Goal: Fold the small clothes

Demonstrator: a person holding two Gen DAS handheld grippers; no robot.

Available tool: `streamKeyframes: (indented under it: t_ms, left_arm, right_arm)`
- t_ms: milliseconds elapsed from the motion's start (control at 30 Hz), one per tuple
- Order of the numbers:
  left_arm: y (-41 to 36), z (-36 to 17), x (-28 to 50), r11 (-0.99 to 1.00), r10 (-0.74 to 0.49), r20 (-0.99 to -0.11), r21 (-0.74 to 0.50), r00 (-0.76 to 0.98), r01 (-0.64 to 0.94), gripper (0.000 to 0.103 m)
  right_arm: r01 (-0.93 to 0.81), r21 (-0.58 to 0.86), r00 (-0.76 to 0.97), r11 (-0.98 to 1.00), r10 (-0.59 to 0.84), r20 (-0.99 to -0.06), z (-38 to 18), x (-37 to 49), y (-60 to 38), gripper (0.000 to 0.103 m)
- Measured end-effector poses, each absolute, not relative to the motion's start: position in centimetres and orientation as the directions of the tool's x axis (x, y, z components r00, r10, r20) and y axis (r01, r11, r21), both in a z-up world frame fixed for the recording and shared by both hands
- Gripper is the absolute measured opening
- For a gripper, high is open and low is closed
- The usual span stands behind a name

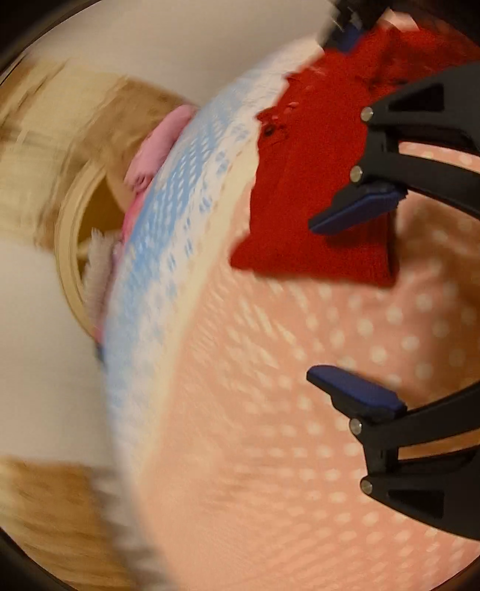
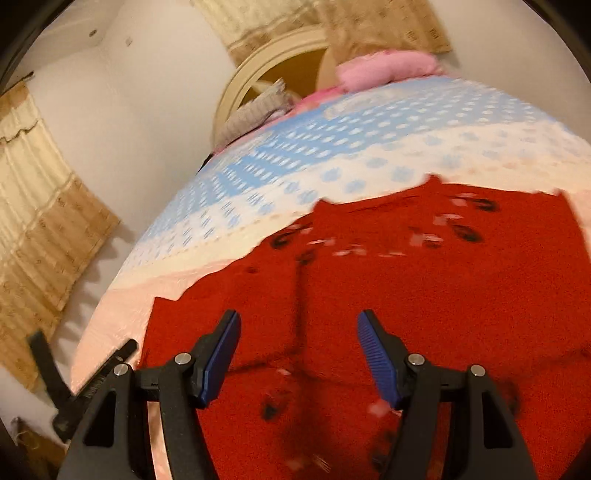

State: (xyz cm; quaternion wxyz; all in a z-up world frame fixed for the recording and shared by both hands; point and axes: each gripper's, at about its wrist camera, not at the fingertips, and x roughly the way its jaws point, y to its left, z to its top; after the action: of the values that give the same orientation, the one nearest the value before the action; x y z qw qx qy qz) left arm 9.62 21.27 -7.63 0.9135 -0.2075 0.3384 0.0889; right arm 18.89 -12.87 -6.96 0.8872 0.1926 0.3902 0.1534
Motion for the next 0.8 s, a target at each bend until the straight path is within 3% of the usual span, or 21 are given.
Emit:
streamKeyframes:
  t_ms: [100, 200, 300, 333, 800]
  left_arm:
    - [22.8, -8.8, 9.2, 0.852, -0.048, -0.652, -0.422, 0.757, -0.310, 0.076]
    - [22.7, -8.9, 9.0, 0.839, -0.066, -0.639, -0.452, 0.766, -0.304, 0.076]
    - [22.3, -8.8, 8.9, 0.842, -0.060, -0.644, -0.443, 0.763, -0.308, 0.076]
    - [22.1, -8.8, 8.8, 0.843, -0.058, -0.645, -0.440, 0.762, -0.308, 0.076]
    - [22.1, -7.5, 8.1, 0.871, 0.006, -0.631, -0.378, 0.775, -0.315, 0.076]
  right_arm:
    - [-0.144, 0.368, 0.588, 0.918, 0.379, -0.714, -8.6, 21.6, -9.4, 0.067]
    - [-0.166, 0.292, 0.571, 0.942, 0.333, -0.750, -10.2, 22.9, -6.4, 0.065]
    - [-0.197, 0.202, 0.586, 0.959, 0.280, -0.761, -9.9, 22.9, -5.0, 0.020]
    - [-0.200, 0.181, 0.594, 0.963, 0.266, -0.759, -9.5, 22.8, -4.8, 0.011]
    - [-0.274, 0.115, 0.823, 0.955, 0.295, -0.485, 7.3, 19.5, -7.1, 0.011]
